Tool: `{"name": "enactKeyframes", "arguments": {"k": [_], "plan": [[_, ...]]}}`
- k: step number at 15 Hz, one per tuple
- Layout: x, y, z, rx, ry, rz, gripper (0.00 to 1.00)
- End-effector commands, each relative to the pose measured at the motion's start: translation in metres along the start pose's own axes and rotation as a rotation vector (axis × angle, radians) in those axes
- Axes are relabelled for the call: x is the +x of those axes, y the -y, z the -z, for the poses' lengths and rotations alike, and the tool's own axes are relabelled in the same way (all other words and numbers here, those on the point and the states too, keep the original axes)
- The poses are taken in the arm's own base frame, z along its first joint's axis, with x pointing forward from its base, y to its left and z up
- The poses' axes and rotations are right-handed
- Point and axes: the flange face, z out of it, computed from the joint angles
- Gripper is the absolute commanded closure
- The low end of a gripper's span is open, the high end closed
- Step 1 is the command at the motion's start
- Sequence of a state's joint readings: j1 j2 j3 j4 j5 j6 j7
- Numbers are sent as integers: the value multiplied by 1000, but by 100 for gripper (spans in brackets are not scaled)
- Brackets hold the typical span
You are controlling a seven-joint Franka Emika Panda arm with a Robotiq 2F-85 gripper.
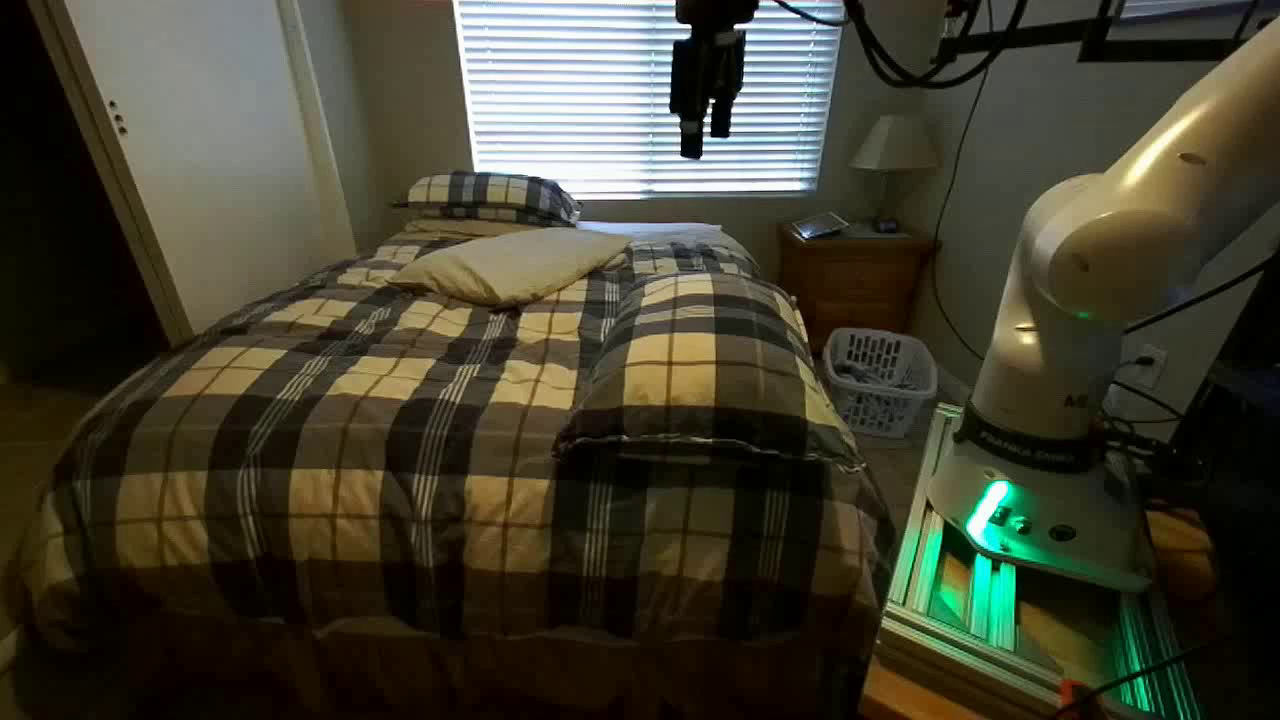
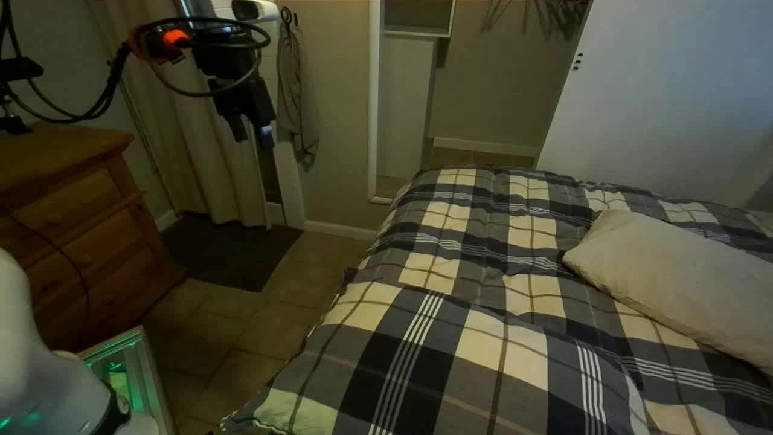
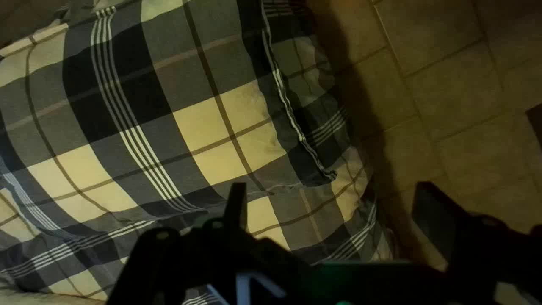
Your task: Turn the checked pillow over
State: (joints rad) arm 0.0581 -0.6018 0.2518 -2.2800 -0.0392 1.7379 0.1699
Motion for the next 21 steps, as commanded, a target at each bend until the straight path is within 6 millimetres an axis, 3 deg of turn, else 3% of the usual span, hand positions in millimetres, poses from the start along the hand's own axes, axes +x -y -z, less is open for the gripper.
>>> {"name": "enactKeyframes", "arguments": {"k": [1,6,13,16,21], "plan": [[0,0,0,0,1,0,0],[0,0,0,0,1,0,0],[24,-37,-106,-159,85,-106,0],[41,-37,-169,-194,101,-79,0],[57,-18,-255,-230,95,-12,0]]}}
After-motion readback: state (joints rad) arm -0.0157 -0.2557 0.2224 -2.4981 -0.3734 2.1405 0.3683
